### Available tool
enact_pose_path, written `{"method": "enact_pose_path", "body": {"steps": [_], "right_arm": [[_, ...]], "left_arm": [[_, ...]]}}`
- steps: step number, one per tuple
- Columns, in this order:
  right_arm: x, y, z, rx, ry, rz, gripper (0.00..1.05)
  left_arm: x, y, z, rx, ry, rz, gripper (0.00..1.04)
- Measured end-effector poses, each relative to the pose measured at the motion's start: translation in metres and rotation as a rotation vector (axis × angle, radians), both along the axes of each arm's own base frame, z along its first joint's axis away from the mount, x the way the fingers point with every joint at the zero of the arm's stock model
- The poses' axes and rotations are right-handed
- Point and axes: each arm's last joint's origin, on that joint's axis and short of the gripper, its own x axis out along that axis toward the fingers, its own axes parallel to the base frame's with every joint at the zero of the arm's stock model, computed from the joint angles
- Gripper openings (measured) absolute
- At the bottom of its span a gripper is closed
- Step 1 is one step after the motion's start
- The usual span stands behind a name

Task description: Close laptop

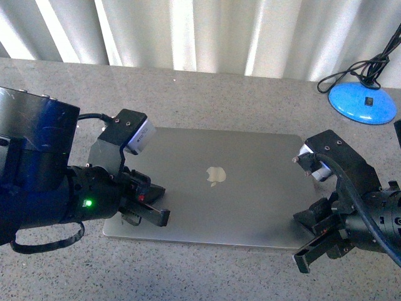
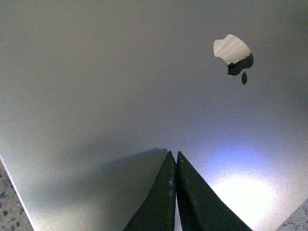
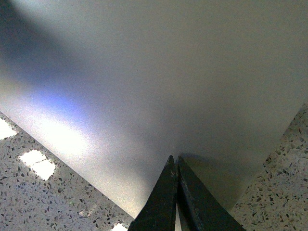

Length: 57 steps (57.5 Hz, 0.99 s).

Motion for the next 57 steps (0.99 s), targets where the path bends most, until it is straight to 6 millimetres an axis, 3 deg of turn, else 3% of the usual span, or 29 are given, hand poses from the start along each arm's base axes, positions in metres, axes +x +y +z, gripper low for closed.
{"method": "enact_pose_path", "body": {"steps": [17, 29, 38, 42, 49, 57], "right_arm": [[0.001, 0.000, 0.000, -0.003, -0.002, -0.003, 0.01], [0.009, -0.004, 0.017, -0.011, -0.092, -0.021, 0.01], [0.021, -0.006, 0.058, 0.006, -0.268, -0.033, 0.01], [0.025, -0.007, 0.089, 0.022, -0.378, -0.053, 0.01], [0.021, -0.012, 0.127, 0.060, -0.500, -0.099, 0.01], [0.011, -0.018, 0.157, 0.105, -0.586, -0.143, 0.22]], "left_arm": [[0.004, 0.019, 0.016, 0.003, -0.068, 0.191, 0.04], [0.013, 0.048, 0.059, -0.094, -0.234, 0.453, 0.04], [0.008, 0.084, 0.105, -0.188, -0.397, 0.723, 0.04], [-0.005, 0.110, 0.133, -0.237, -0.479, 0.898, 0.05], [-0.016, 0.125, 0.157, -0.291, -0.570, 0.985, 0.24], [-0.017, 0.124, 0.155, -0.305, -0.557, 0.982, 0.47]]}}
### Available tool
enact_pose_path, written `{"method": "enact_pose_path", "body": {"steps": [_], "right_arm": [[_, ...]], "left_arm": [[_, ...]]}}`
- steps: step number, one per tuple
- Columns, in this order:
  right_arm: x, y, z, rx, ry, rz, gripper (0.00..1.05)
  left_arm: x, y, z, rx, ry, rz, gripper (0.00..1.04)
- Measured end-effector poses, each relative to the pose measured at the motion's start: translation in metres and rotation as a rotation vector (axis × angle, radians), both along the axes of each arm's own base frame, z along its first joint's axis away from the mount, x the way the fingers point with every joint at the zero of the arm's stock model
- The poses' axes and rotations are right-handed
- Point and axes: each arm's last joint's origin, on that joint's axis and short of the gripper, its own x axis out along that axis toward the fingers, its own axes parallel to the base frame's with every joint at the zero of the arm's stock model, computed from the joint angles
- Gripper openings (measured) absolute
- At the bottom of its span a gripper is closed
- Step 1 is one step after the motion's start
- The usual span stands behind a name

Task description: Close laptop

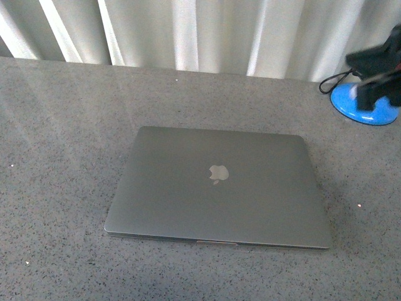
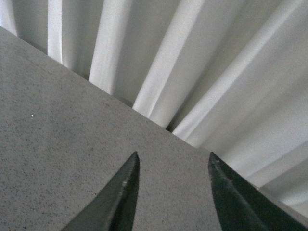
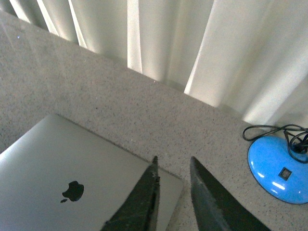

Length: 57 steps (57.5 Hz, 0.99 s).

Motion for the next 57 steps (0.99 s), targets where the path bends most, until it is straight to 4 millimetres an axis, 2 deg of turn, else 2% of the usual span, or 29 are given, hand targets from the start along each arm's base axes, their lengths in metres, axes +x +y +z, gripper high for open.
{"method": "enact_pose_path", "body": {"steps": [10, 16, 17, 18, 20, 23, 29, 35, 43, 48, 57], "right_arm": [[-0.002, -0.002, -0.004, 0.009, 0.022, -0.012, 0.60], [-0.002, -0.001, -0.004, 0.010, 0.022, -0.011, 0.77], [-0.002, -0.001, -0.005, 0.010, 0.016, -0.031, 0.80], [-0.002, 0.000, -0.007, 0.013, -0.018, -0.082, 0.78], [-0.007, -0.004, -0.011, 0.040, -0.137, -0.233, 0.70], [-0.017, -0.011, -0.015, 0.074, -0.222, -0.341, 0.61], [-0.037, -0.022, -0.012, 0.127, -0.310, -0.386, 0.43], [-0.051, -0.029, -0.012, 0.144, -0.324, -0.391, 0.27], [-0.070, -0.036, -0.024, 0.147, -0.311, -0.389, 0.02], [-0.080, -0.039, -0.027, 0.146, -0.300, -0.389, 0.01], [-0.096, -0.045, -0.025, 0.150, -0.310, -0.399, 0.01]], "left_arm": [[-0.001, -0.001, -0.001, -0.005, 0.005, -0.006, 0.84], [-0.001, -0.001, -0.001, -0.003, 0.005, -0.009, 1.00], [-0.001, 0.000, -0.003, 0.020, 0.001, -0.034, 0.98], [-0.004, -0.001, -0.003, 0.068, -0.032, -0.099, 0.92], [-0.010, -0.003, -0.004, 0.136, -0.061, -0.162, 0.85], [-0.020, -0.006, -0.006, 0.235, -0.063, -0.195, 0.76], [-0.039, -0.010, -0.008, 0.325, -0.052, -0.212, 0.58], [-0.056, -0.013, -0.005, 0.362, -0.060, -0.208, 0.41], [-0.074, -0.023, -0.006, 0.376, -0.049, -0.203, 0.17], [-0.085, -0.025, -0.007, 0.378, -0.047, -0.213, 0.04], [-0.100, -0.025, -0.006, 0.386, -0.050, -0.213, 0.04]]}}
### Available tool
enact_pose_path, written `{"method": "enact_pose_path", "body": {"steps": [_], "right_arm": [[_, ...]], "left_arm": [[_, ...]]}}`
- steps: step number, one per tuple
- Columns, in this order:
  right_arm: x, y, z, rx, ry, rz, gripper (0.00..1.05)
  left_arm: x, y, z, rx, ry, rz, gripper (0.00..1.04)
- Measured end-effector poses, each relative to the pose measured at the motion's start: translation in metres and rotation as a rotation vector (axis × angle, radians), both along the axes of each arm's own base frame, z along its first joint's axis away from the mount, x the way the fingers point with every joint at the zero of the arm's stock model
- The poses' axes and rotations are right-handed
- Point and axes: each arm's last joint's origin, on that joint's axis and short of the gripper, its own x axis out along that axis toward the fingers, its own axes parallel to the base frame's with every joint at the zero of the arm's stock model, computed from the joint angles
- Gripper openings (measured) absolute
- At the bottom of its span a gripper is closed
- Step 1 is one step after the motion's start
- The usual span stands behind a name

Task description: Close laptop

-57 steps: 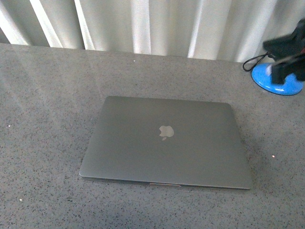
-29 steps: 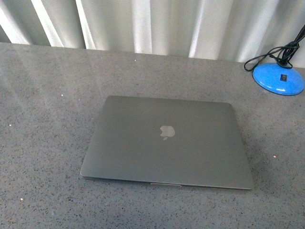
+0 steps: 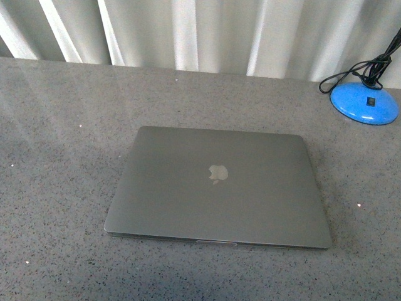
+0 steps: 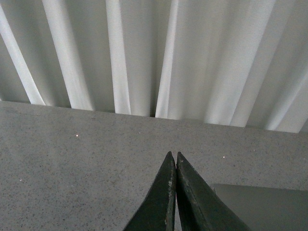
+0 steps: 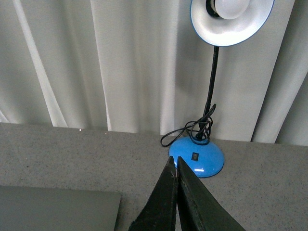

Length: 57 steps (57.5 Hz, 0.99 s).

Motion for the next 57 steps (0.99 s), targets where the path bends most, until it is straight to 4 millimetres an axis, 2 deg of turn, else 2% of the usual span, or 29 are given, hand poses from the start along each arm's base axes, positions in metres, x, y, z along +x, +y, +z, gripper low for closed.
{"method": "enact_pose_path", "body": {"steps": [9, 19, 57], "right_arm": [[-0.014, -0.011, 0.001, 0.002, -0.001, 0.001, 0.01], [-0.029, -0.012, 0.005, 0.005, -0.013, -0.001, 0.01], [-0.057, -0.012, 0.014, 0.008, -0.042, 0.000, 0.01]], "left_arm": [[-0.016, 0.000, 0.000, 0.000, 0.003, 0.002, 0.04], [-0.033, 0.000, 0.001, 0.000, -0.001, 0.000, 0.04], [-0.060, 0.000, 0.011, 0.000, -0.034, 0.000, 0.04]]}}
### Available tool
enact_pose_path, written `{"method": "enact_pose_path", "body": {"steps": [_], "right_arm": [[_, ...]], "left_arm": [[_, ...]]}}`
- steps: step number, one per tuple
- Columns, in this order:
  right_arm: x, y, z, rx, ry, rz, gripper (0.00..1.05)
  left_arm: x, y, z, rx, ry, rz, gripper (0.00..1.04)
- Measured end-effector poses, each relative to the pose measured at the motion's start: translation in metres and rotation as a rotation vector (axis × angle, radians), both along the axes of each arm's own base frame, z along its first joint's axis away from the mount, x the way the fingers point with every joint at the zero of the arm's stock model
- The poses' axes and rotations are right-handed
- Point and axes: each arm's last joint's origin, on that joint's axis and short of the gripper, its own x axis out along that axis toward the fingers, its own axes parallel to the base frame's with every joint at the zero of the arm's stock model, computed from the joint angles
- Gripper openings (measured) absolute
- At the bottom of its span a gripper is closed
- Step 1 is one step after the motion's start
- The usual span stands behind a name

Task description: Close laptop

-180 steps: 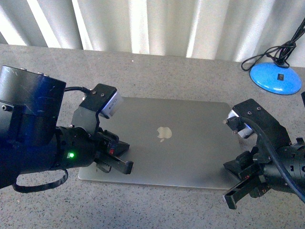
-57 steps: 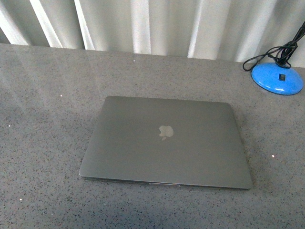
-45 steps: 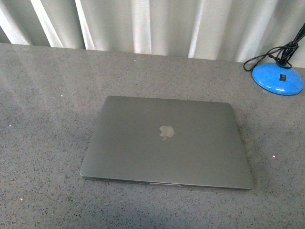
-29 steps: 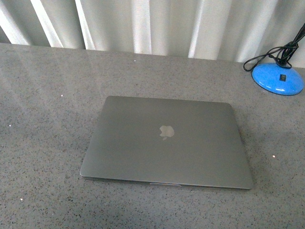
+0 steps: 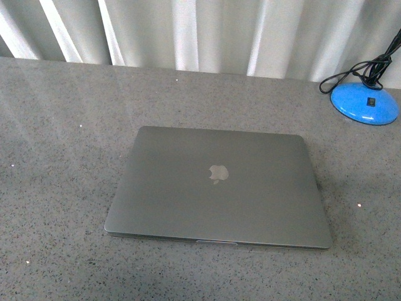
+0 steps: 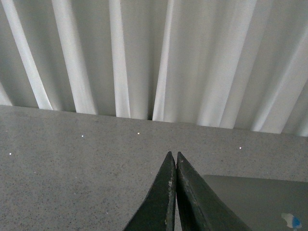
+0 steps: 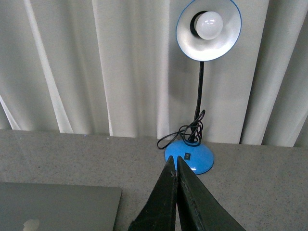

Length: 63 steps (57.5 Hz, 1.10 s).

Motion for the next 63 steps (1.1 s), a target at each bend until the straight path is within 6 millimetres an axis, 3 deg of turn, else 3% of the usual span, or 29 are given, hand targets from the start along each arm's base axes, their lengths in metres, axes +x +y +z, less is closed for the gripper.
{"method": "enact_pose_path", "body": {"steps": [42, 60, 63], "right_arm": [[-0.025, 0.000, -0.003, 0.001, 0.005, -0.002, 0.01], [-0.025, 0.000, -0.003, 0.001, 0.003, -0.001, 0.01], [-0.025, 0.000, -0.003, 0.000, 0.003, -0.001, 0.07]], "left_arm": [[-0.024, 0.000, -0.004, 0.000, 0.021, 0.000, 0.04], [-0.026, 0.000, -0.003, 0.000, 0.004, -0.001, 0.04], [-0.026, 0.000, -0.003, 0.000, 0.004, -0.001, 0.11]]}}
